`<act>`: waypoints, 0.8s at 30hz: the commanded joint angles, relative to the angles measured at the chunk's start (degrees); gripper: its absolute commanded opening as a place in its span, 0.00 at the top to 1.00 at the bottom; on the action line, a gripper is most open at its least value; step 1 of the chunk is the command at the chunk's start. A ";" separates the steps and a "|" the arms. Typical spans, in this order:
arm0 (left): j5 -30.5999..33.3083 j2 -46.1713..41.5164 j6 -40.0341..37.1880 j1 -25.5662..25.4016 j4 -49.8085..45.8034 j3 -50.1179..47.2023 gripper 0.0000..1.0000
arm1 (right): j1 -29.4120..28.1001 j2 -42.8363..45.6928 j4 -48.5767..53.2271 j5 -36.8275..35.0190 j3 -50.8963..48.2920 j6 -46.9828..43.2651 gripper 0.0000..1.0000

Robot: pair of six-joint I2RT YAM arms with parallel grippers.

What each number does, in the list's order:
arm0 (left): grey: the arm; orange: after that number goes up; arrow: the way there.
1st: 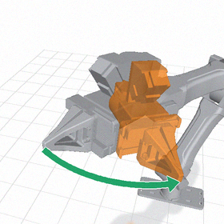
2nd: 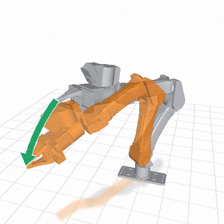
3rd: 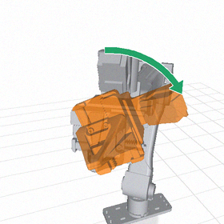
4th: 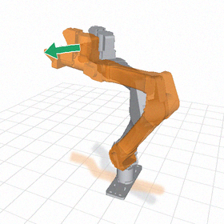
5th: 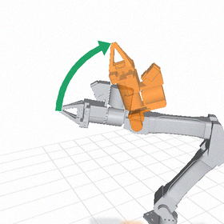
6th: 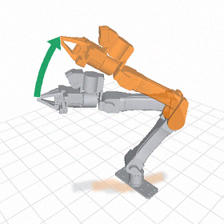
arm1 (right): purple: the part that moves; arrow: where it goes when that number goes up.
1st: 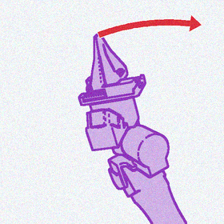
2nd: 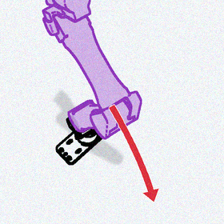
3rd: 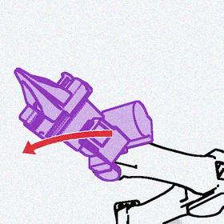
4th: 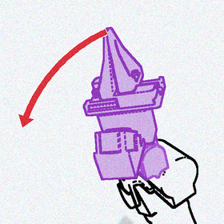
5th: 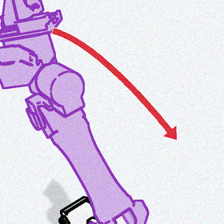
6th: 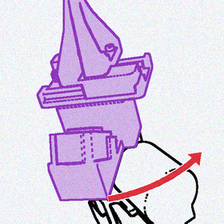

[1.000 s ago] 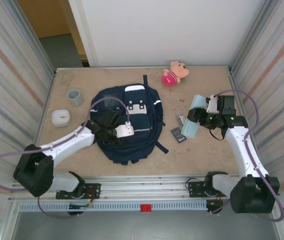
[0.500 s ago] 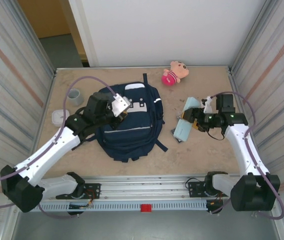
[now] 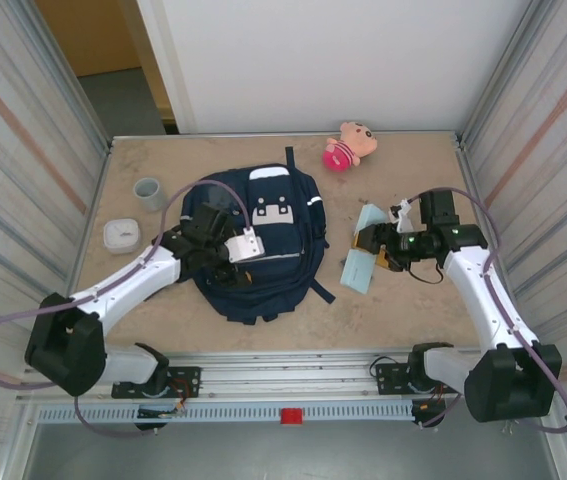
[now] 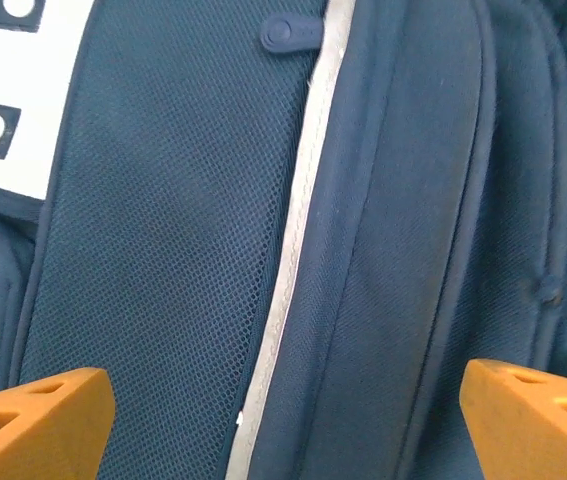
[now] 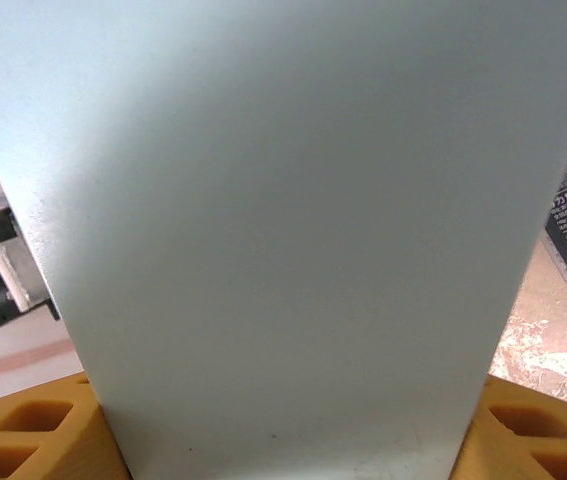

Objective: Pack books, pencil case, and school supplies into a backpack

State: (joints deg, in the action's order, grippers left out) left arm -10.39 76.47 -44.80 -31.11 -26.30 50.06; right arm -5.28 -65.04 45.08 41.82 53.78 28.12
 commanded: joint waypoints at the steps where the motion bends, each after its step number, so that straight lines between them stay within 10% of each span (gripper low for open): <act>1: -0.33 1.35 -5.31 0.00 4.97 -1.44 0.08 | -0.87 -0.26 -1.19 -0.69 1.58 0.79 0.45; 10: -6.14 3.22 -10.05 0.00 3.32 -2.13 0.02 | -1.41 -0.77 -2.84 -0.73 1.10 1.37 0.45; 18: 1.94 7.51 -9.54 -0.09 8.47 -3.33 0.04 | -1.85 -0.84 -3.42 -0.96 0.80 1.55 0.46; 21: 4.73 7.99 -8.66 -0.43 11.65 -3.76 0.15 | -1.86 -0.74 -3.68 -1.11 0.58 1.52 0.46; 24: 6.10 7.21 -7.32 -0.96 12.78 -3.70 0.48 | -1.87 -0.55 -3.86 -1.01 0.21 1.73 0.46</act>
State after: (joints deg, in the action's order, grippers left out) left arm -8.84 83.85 -52.38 -32.12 -18.13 46.74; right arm -6.79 -66.00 42.00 40.36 53.78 28.56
